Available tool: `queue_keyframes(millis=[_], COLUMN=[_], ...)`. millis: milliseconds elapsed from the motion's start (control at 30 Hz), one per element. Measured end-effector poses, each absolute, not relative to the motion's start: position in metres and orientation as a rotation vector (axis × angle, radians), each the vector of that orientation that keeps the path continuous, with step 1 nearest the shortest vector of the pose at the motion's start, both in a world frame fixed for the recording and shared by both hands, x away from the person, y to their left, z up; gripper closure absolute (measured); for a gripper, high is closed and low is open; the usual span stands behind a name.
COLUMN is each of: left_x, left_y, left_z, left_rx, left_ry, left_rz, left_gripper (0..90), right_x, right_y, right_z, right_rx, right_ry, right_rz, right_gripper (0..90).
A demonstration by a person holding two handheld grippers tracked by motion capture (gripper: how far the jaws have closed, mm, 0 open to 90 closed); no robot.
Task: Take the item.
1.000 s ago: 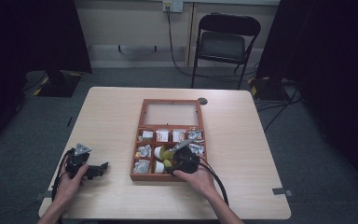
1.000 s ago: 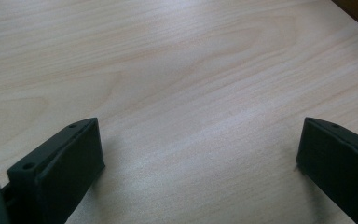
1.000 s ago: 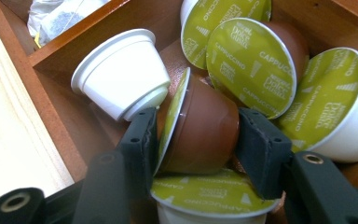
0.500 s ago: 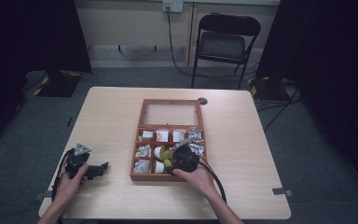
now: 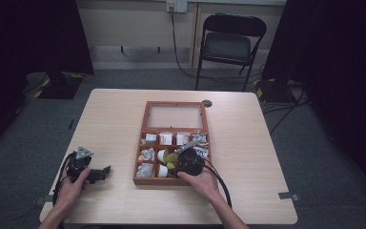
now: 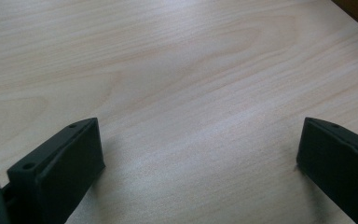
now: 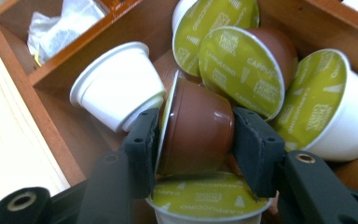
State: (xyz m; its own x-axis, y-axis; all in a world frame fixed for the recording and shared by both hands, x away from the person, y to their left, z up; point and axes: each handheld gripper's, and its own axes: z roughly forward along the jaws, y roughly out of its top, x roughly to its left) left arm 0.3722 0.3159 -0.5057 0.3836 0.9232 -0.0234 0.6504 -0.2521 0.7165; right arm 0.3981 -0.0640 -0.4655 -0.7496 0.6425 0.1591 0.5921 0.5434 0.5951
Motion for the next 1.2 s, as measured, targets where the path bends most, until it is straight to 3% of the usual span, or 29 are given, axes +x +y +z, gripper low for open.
queue_keyframes(millis=[1200], left_x=[0.372], left_y=[0.316], left_z=[-0.506], left_rx=[1.998], left_ry=[1.348], left_rz=[0.541], left_gripper=[0.0], right_x=[0.396], right_y=[-0.073], right_z=[-0.450], right_rx=[1.022], right_ry=[2.580], right_rz=[1.189], right_gripper=[53.8])
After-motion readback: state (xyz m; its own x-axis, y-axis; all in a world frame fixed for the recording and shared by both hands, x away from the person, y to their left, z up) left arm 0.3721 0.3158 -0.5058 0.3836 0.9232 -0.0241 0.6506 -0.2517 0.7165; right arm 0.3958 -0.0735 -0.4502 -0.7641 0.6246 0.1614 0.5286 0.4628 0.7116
